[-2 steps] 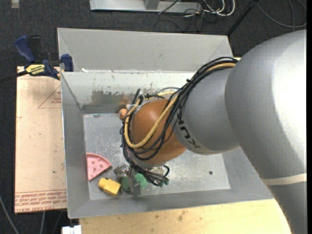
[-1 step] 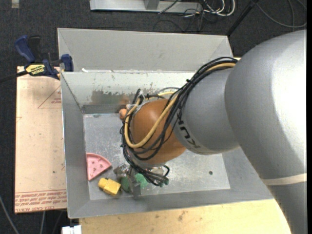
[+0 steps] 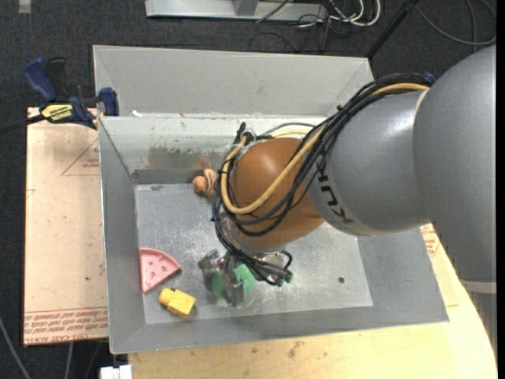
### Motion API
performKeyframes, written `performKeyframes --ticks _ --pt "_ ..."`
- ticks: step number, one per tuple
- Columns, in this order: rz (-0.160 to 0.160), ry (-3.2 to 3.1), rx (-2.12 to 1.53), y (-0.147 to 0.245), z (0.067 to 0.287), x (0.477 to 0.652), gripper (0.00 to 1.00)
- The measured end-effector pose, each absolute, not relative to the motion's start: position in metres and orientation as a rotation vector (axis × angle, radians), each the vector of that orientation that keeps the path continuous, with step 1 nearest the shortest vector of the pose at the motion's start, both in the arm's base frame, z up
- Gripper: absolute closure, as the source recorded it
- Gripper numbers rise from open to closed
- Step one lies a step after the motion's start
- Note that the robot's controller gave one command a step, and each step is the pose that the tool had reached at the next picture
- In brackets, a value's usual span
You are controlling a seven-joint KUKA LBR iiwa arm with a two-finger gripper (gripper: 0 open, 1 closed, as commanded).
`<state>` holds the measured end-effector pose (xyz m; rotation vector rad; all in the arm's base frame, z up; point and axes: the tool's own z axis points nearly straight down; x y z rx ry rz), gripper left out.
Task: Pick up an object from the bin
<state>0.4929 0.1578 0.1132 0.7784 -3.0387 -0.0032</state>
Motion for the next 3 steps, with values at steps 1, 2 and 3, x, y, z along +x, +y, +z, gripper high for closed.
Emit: performKeyframes --ticks 1,2,3 --pt "-0.001 -3.059 0.772 0.158 0.133 0.516 1.0" --pt "-0.003 -3.058 0.733 0.128 0.134 0.598 1.0" --pt "-0.003 -3.058 0.733 0.128 0.134 0.598 1.0"
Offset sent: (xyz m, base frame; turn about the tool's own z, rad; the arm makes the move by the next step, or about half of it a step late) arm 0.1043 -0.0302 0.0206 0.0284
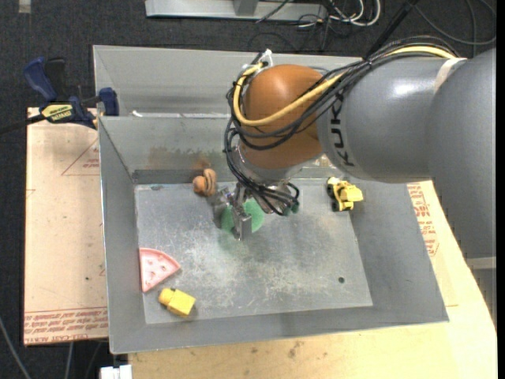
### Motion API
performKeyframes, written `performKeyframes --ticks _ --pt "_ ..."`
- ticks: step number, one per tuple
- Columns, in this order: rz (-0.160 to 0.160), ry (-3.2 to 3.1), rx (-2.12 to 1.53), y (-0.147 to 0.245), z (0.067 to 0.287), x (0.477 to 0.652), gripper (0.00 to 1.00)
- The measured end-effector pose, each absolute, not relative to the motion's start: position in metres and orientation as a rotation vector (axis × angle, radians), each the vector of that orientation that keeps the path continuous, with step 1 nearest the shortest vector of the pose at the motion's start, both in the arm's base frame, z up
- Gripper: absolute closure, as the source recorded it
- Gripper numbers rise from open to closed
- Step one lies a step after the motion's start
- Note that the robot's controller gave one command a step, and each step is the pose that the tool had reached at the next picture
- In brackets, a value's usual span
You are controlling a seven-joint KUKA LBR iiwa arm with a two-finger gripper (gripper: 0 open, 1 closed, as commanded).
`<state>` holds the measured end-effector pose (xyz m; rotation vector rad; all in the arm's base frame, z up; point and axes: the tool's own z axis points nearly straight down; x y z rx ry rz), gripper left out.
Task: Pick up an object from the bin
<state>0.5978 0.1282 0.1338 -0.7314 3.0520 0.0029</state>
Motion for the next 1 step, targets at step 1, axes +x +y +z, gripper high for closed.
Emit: performKeyframes --ticks 1 --pt "0.002 3.027 -0.813 0.1327 0.2835 0.6167 1.0"
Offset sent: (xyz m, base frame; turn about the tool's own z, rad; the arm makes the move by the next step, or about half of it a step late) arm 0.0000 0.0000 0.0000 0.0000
